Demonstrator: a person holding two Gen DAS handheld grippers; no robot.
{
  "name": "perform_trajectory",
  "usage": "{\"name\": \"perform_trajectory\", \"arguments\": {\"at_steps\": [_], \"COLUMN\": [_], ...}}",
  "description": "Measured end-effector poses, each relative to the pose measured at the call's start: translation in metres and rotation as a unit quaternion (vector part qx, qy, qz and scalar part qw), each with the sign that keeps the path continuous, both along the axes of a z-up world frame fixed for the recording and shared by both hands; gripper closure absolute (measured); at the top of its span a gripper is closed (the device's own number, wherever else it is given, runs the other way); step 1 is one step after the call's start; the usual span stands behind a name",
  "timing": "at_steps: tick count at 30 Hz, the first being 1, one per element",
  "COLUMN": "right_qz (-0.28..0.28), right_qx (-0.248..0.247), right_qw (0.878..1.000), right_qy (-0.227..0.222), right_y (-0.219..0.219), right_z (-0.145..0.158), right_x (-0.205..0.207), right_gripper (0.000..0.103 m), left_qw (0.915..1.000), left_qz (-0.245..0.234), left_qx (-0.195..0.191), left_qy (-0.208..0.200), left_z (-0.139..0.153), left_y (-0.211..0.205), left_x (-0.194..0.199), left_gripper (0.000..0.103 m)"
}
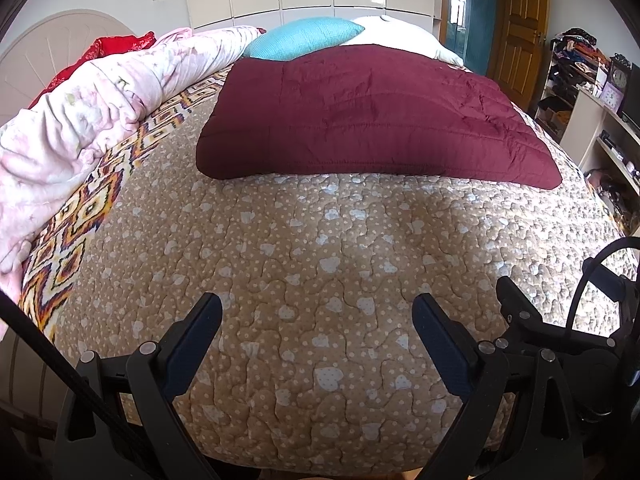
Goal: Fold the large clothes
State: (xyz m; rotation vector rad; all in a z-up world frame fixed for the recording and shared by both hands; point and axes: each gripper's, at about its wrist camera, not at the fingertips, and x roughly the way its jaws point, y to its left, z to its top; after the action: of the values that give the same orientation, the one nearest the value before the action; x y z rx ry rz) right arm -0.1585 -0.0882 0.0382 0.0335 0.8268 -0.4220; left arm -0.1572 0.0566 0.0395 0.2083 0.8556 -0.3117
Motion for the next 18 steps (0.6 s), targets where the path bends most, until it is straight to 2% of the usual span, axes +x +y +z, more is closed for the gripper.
{"name": "perform_trajectory", "arguments": {"at_steps": [18], "right_qz": [0.005], "right_qx": [0.001], "right_qw": [1.000], "right_qy": [0.005], "right_y": [0.0008], "right_z": [-0.0036], "right_x": [0.0006], "right_gripper": [0.000], "left_qw": [0.9999], "left_qz": [0.006], "left_qx": [0.000], "left_qy": [0.014], "left_z": [-0.0061], "left_y": [0.0028], "left_x": [0.0031], "left_gripper": [0.008]}}
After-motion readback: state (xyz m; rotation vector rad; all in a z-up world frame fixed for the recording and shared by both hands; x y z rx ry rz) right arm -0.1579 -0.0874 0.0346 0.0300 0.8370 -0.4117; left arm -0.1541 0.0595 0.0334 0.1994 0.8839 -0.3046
